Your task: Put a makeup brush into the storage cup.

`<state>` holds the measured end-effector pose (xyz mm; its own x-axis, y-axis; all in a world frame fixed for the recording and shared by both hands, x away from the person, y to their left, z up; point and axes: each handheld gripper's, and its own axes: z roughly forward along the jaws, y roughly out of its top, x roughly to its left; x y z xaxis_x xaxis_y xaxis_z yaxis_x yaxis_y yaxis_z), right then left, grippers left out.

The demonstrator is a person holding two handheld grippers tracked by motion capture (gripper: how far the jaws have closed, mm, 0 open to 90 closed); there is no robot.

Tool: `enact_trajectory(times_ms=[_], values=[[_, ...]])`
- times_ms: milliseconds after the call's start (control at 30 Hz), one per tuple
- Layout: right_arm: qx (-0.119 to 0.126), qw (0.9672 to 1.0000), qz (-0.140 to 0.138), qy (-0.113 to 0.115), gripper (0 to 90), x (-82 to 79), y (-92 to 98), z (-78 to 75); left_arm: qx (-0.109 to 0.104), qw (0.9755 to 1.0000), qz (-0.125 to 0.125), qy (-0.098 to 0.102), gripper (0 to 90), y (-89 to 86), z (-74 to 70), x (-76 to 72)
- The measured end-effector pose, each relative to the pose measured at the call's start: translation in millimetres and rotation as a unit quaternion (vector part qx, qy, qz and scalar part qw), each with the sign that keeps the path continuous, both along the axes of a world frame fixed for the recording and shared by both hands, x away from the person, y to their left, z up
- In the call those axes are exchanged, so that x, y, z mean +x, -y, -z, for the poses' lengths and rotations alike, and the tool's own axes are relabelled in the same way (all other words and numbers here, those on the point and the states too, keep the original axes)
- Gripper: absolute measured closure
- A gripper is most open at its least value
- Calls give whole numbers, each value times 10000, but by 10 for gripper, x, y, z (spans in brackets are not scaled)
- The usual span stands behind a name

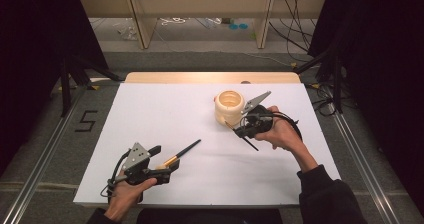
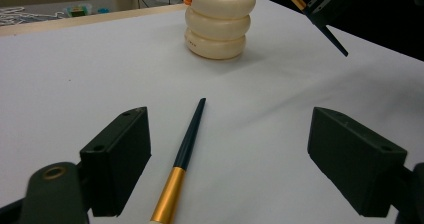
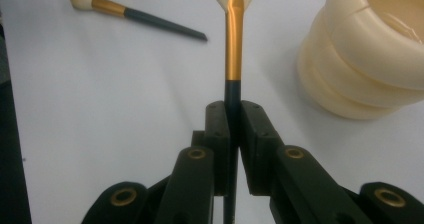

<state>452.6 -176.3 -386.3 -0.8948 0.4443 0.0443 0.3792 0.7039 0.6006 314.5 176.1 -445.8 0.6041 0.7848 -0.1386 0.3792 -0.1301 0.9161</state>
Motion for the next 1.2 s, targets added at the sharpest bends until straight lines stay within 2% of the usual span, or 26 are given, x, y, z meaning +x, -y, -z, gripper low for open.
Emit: enact_trajectory(times_ms=[33,67,100,133,167,200,333,400,433,533,567,600,633,667,733,800,967,1000,1067,1167,1200], values=[[59,10000,36,29,831,-1,2,-1,-15,10000,1,13,171,2,-2,2],[119,9999,61,99,831,0,4,0,58,9999,55,62,171,-7,-4,10],[133,9999,42,56,831,7,12,-11,68,9999,61,51,171,-8,-1,9],[276,9995,117,111,831,17,15,-13,74,9999,67,50,171,-12,0,7],[276,9995,117,111,831,17,15,-13,68,9999,63,61,171,-12,-1,6],[391,9990,163,160,831,25,24,-16,-8,10000,-2,17,171,-5,0,1],[527,9985,109,114,831,38,48,-38,59,10000,43,54,171,-16,1,6],[724,9971,149,199,831,48,71,-63,6,10000,7,31,171,-7,-3,2],[724,9971,149,199,831,48,71,-63,24,10000,21,51,171,-9,-5,3],[978,9943,260,342,831,69,97,-86,-3,10000,-22,-10,171,-4,4,0],[978,9943,260,342,831,69,97,-86,-14,10000,-29,-3,171,-3,3,1],[1042,9935,284,365,831,74,106,-93,61,9999,50,70,171,-15,-3,10],[1224,9908,384,437,831,84,122,-106,18,10000,12,34,171,-10,-2,5],[1224,9908,384,437,831,84,122,-106,55,10000,40,62,171,-14,-2,9],[1430,9869,522,527,831,101,149,-127,56,10000,46,49,171,-13,1,9],[1588,9844,525,538,831,108,156,-137,28,10000,17,36,171,-13,-1,5],[1658,9825,551,642,831,114,162,-177,19,10000,29,30,171,-15,1,9],[1744,9808,549,680,831,123,159,-198,10,10000,25,25,171,-14,1,11],[1768,9804,532,689,831,130,157,-207,7,10000,24,20,171,-15,1,13],[1888,9773,572,773,831,146,152,-230,7,10000,14,9,171,-14,2,12],[1932,9769,548,731,831,157,147,-235,3,10000,12,7,171,-14,1,12]])
